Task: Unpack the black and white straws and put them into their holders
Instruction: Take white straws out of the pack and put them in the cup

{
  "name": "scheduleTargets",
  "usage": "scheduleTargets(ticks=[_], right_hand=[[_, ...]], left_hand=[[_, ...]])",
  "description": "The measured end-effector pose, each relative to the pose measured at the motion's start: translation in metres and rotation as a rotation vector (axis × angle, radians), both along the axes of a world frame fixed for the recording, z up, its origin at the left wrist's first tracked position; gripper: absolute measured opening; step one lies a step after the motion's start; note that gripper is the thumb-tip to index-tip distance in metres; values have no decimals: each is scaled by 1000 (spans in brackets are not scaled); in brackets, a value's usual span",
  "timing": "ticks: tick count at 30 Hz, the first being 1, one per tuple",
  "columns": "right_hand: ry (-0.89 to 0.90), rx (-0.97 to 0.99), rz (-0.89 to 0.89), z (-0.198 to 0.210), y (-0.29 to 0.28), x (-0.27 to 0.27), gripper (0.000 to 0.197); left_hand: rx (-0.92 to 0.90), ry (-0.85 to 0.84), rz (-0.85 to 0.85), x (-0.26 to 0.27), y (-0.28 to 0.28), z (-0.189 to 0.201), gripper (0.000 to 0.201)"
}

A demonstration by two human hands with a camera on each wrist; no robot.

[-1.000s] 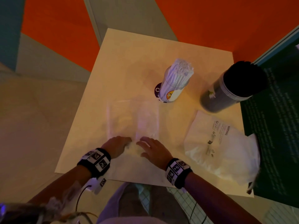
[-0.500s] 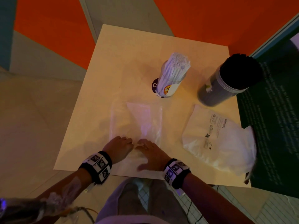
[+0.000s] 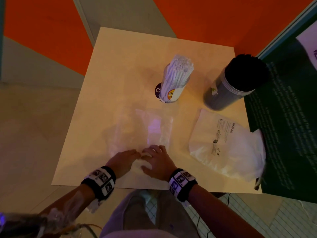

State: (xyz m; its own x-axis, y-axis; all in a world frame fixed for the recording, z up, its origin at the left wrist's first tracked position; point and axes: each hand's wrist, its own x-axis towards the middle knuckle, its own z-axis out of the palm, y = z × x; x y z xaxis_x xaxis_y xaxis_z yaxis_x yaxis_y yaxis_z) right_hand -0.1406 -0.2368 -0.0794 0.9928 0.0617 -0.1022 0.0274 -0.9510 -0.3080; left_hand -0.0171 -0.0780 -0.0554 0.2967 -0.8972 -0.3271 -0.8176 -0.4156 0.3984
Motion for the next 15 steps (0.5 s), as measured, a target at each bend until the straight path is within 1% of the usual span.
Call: scheduleTargets(ticks=[1,2,3,4,5,6,7,8,9,10,11,12,13,14,15], right_hand=[[28,-112,8,1,4,-3,35],[38,-178,-6,2,8,-5,32],[30,-200,-30,1,9,-6,26],[54,-166,-70,2,8,-4,26],[91,-94,-129,2,5,-1,31],[154,32,-197,4,2,3,36],[202,174,-276,4,-2,7,39],[235,281,-326,5,-4,9,40],[231,323,-316,8,-5,11,39],[197,274,-251,11,-6,11,33],[153,175,-155,10,-8,9,25],[130,61,-90,8,-8,4,29],[162,-39,-49,8,-7,0,38],[174,-124,-47,10,-5,-2,40],[131,-170,-67,9,-3,-3,33]], left_hand=[[52,98,86,6,-2,-1,28],[53,154,136,10,-3,-3,23],[37,168,148,11,-5,-4,19],[16,130,115,11,-6,-3,18],[-42,40,28,10,-7,-3,20],[-67,-39,-79,6,-6,-3,28],[-37,-140,-177,3,-5,-2,39],[-5,-195,-204,0,-4,-1,44],[8,-195,-192,0,-4,-4,39],[-3,-158,-153,2,-5,-4,28],[-12,-90,-84,5,-8,-5,18],[39,-1,9,8,-11,-5,16],[89,78,82,11,-14,-6,17],[121,142,114,13,-17,-5,15],[129,155,84,13,-18,-4,10]])
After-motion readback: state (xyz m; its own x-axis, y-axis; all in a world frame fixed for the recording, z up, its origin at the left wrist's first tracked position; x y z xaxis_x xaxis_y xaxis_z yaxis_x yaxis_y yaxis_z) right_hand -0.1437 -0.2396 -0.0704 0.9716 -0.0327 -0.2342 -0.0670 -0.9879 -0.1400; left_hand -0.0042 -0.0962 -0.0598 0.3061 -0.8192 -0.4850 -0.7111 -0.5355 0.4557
